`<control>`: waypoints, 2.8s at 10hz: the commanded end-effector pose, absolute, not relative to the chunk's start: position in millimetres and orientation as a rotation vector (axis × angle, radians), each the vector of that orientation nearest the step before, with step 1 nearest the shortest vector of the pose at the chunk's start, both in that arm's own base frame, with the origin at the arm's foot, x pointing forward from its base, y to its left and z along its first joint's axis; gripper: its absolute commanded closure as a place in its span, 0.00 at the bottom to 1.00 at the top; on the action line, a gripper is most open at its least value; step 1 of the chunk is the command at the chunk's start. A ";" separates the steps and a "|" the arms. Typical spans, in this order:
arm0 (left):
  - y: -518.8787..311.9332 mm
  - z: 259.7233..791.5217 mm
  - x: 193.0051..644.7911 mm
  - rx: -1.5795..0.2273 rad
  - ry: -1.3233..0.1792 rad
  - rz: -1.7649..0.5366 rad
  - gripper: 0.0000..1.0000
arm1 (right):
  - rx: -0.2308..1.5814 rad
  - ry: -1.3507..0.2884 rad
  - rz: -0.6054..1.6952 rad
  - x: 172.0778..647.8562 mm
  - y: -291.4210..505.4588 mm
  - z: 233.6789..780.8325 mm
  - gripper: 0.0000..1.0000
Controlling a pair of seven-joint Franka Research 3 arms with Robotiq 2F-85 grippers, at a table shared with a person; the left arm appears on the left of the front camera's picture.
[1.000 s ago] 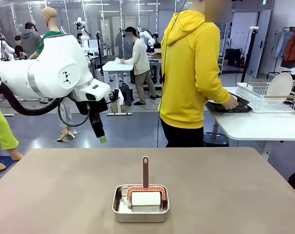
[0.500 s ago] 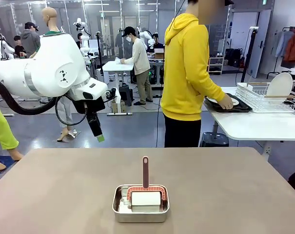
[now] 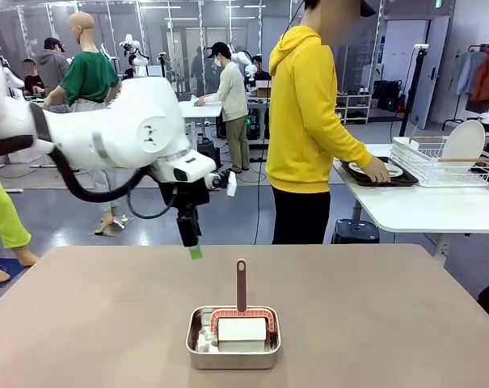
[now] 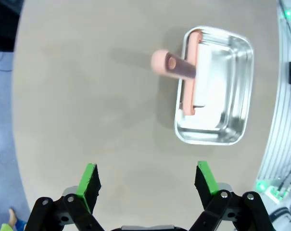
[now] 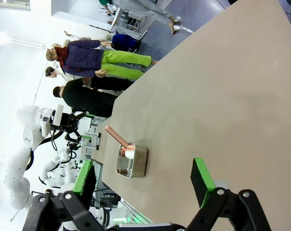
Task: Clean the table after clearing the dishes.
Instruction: When the right (or left) Handle tray is removed, use the right hand (or left hand) to clean the right (or left) side of the table with the Lint Roller.
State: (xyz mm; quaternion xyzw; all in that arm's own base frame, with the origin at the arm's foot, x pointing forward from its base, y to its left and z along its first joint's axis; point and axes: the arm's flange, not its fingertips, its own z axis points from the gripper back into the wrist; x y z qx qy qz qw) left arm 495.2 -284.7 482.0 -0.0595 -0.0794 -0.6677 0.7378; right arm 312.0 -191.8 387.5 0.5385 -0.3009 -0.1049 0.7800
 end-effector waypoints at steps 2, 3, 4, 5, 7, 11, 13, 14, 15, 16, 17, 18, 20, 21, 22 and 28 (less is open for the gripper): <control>-324.7 468.7 522.8 -0.206 -0.068 -1.514 0.00 | 1.173 -0.641 -0.239 310.7 -190.6 392.1 0.00; -338.7 461.1 527.5 -0.214 -0.040 -1.519 0.00 | 1.173 -0.641 -0.239 310.7 -190.6 392.1 0.00; -355.8 454.4 531.4 -0.239 0.006 -1.544 0.00 | 1.173 -0.641 -0.239 310.7 -190.6 392.1 0.00; -366.5 448.9 533.2 -0.258 0.039 -1.551 0.00 | 1.173 -0.641 -0.239 310.7 -190.6 392.1 0.00; -383.5 437.6 533.8 -0.268 0.110 -1.544 0.00 | 1.173 -0.641 -0.239 310.7 -190.6 392.1 0.00; -398.6 425.9 536.4 -0.303 0.177 -1.514 0.00 | 1.173 -0.641 -0.239 310.7 -190.6 392.1 0.00; -401.3 417.6 533.3 -0.306 0.221 -1.520 0.00 | 1.173 -0.641 -0.239 310.7 -190.6 392.1 0.00; -402.7 411.1 532.1 -0.311 0.249 -1.523 0.00 | 1.173 -0.641 -0.239 310.7 -190.6 392.1 0.00; -403.6 406.2 531.1 -0.316 0.270 -1.536 0.00 | 1.173 -0.641 -0.239 310.7 -190.6 392.1 0.00; -403.4 403.0 530.8 -0.295 0.281 -1.527 0.00 | 1.173 -0.641 -0.239 310.7 -190.6 392.1 0.00; -403.2 400.9 529.6 -0.303 0.290 -1.527 0.00 | 1.173 -0.641 -0.239 310.7 -190.6 392.1 0.00; -402.1 399.7 528.5 -0.301 0.292 -1.522 0.12 | 1.173 -0.641 -0.239 310.7 -190.6 392.1 0.00; -403.1 401.0 527.7 -0.293 0.275 -1.534 0.71 | 1.173 -0.641 -0.239 310.7 -190.6 392.1 0.00; -404.0 400.1 526.9 -0.296 0.277 -1.542 0.64 | 1.173 -0.641 -0.239 310.7 -190.6 392.1 0.00; -404.4 399.0 526.5 -0.299 0.282 -1.545 1.00 | 1.173 -0.641 -0.239 310.7 -190.6 392.1 0.00; -399.1 425.3 512.0 -0.288 0.263 -1.484 0.80 | 1.173 -0.641 -0.239 310.7 -190.6 392.1 0.00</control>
